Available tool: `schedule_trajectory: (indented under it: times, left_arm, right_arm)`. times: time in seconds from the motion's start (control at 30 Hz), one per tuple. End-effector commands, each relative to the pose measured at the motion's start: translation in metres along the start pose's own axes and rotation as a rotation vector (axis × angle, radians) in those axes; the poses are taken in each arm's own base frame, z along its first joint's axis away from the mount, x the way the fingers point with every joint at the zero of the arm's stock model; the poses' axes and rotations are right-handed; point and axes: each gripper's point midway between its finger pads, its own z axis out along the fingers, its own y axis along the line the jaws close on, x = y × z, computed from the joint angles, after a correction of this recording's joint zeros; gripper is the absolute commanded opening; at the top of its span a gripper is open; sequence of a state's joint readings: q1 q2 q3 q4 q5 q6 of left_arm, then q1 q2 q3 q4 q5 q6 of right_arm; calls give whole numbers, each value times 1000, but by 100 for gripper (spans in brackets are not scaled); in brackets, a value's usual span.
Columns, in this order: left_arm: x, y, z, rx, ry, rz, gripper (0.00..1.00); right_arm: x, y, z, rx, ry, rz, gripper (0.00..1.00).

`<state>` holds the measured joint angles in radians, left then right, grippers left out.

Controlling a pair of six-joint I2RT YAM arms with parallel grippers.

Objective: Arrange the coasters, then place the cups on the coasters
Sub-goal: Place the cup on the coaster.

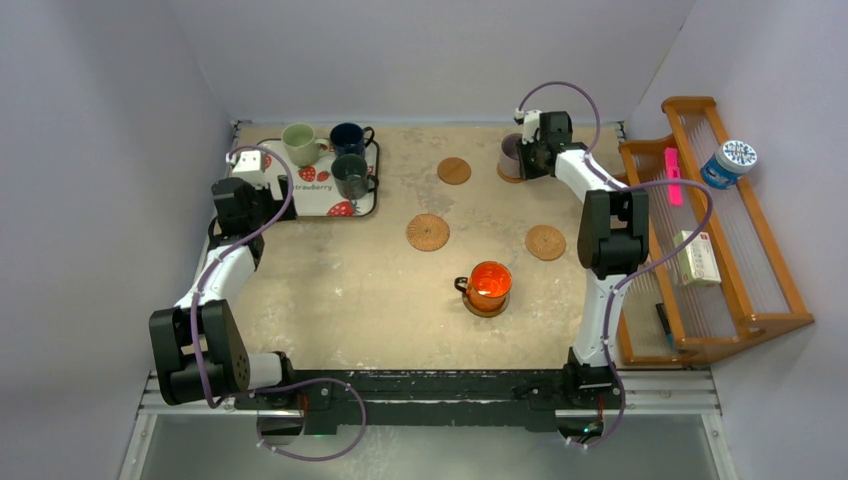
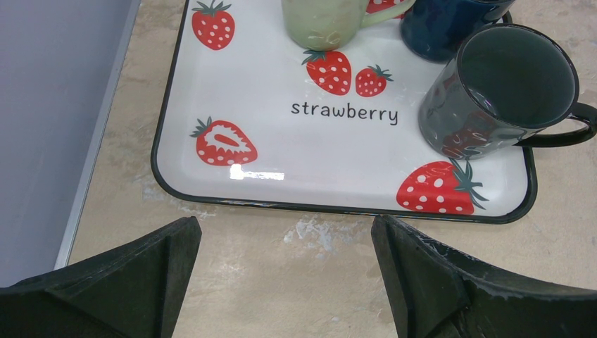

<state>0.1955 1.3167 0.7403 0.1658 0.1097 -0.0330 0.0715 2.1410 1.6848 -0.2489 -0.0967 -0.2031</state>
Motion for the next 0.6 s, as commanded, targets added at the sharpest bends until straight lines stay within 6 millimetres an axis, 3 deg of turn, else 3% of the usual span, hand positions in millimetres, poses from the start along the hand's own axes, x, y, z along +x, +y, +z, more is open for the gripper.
schedule_trajectory:
  times: [0.0,0.57]
  left_arm:
    - [-14,0,2,12,-47,1,100]
    - [-15,-1,1,13,-49,3,100]
  right_arm:
    - [-47,-6,-24,15,-130,-23,24]
    - [-46,-4,-26,9,-128,-24,31]
